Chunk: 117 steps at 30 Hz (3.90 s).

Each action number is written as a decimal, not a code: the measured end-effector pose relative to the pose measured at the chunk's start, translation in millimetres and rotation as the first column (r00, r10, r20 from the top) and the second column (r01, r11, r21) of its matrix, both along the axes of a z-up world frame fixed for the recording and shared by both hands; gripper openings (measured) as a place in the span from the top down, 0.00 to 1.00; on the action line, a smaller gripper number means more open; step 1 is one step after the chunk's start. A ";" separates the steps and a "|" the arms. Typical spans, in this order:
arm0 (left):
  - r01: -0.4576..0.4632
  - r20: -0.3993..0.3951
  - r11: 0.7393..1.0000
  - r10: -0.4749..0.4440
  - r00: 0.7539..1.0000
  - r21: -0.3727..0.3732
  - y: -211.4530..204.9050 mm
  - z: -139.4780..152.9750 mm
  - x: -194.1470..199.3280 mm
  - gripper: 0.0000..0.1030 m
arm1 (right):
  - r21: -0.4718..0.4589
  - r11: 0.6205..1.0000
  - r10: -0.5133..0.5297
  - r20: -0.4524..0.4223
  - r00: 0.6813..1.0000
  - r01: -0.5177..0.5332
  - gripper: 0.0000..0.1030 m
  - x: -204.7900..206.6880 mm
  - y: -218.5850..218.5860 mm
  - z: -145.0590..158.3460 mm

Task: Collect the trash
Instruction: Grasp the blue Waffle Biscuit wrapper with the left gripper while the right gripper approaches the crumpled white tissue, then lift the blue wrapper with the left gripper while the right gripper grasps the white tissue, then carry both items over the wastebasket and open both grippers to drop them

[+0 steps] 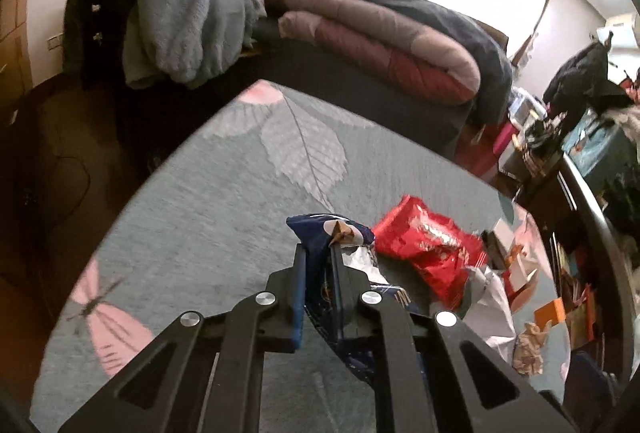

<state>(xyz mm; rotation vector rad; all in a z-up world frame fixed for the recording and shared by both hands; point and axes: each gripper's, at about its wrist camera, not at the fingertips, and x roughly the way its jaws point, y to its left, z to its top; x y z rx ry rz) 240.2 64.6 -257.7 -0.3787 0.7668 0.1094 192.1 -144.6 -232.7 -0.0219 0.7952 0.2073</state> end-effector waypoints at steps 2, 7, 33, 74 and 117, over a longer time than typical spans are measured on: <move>-0.017 0.015 1.000 0.017 1.000 0.002 6.1 6.3 -5.8 0.89 | 0.002 1.000 0.031 0.009 0.999 -0.031 0.04 0.7 9.7 0.5; -0.065 0.045 0.997 0.063 0.997 0.029 22.8 19.9 -20.1 0.89 | -0.012 0.996 0.092 0.016 0.996 -0.092 0.06 10.0 36.6 -2.4; -0.190 0.083 0.981 0.186 0.979 0.042 76.6 39.7 -64.0 0.88 | 0.037 0.952 0.306 -0.070 0.949 -0.304 0.88 13.3 103.2 -26.4; 0.376 0.247 0.910 -0.410 0.878 0.172 -208.2 127.0 -73.3 0.88 | 0.206 0.953 -0.249 0.124 0.960 0.221 0.88 -98.0 -204.3 46.1; 0.770 -0.046 0.632 -0.769 0.637 0.093 -510.1 -5.0 73.3 0.70 | 0.052 0.725 -0.685 -0.048 0.727 0.687 0.85 -5.7 -433.1 -96.4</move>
